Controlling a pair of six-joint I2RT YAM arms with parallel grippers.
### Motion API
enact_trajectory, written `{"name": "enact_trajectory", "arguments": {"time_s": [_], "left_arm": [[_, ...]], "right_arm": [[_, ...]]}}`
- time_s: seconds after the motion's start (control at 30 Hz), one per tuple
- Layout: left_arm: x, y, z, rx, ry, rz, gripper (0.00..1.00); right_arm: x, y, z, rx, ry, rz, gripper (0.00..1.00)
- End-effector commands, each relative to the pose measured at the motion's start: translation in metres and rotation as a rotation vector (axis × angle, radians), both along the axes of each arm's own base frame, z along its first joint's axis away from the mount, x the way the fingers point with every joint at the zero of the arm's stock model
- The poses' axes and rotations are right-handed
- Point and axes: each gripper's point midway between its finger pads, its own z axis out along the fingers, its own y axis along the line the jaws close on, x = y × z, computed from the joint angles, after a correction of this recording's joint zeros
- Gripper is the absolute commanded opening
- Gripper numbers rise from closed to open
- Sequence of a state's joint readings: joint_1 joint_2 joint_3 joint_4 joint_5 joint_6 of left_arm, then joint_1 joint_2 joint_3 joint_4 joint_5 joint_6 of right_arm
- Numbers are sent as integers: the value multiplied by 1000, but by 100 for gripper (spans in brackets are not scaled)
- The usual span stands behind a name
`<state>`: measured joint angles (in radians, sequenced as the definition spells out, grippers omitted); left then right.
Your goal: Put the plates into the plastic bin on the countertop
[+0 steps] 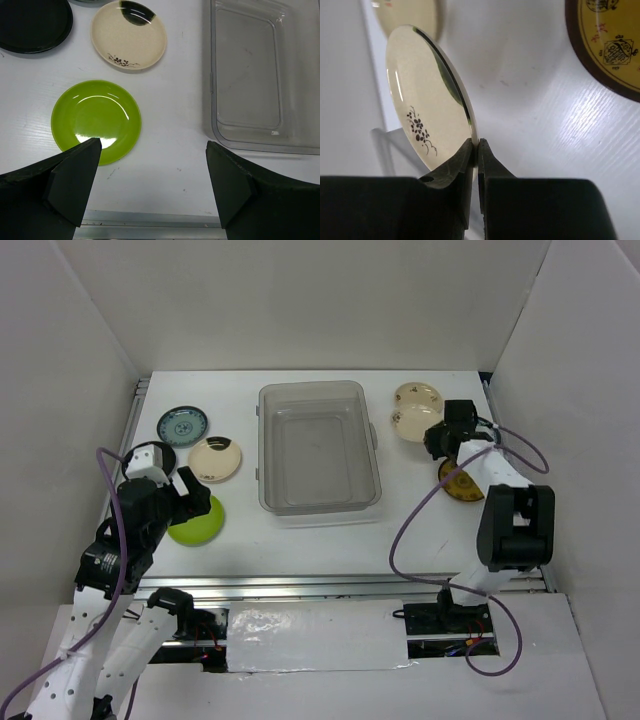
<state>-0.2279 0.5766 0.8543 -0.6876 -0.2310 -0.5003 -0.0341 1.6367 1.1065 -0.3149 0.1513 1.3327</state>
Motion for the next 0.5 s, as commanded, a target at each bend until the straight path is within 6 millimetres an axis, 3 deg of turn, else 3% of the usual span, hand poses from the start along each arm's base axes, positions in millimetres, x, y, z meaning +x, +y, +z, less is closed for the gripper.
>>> {"name": "enact_trajectory", "arguments": {"time_s": [0.0, 0.1, 0.13, 0.17, 0.2, 0.33, 0.47], "left_arm": [[3, 2, 9, 1, -44, 10, 99], [3, 2, 9, 1, -44, 14, 99], [3, 2, 9, 0, -46, 15, 99], [3, 2, 9, 0, -43, 16, 99], [3, 3, 9, 1, -44, 21, 99], [3, 6, 7, 4, -35, 41, 99], [4, 6, 7, 6, -31, 42, 99]], "right_arm": [[-5, -13, 52, -60, -117, -26, 0], [-2, -4, 79, -94, -180, 38, 0], [1, 8, 85, -101, -200, 89, 0], [2, 25, 86, -123, -195, 171, 0], [9, 35, 98, -135, -217, 215, 0], [8, 117, 89, -177, -203, 497, 0], [2, 174, 86, -201, -249, 663, 0]]}}
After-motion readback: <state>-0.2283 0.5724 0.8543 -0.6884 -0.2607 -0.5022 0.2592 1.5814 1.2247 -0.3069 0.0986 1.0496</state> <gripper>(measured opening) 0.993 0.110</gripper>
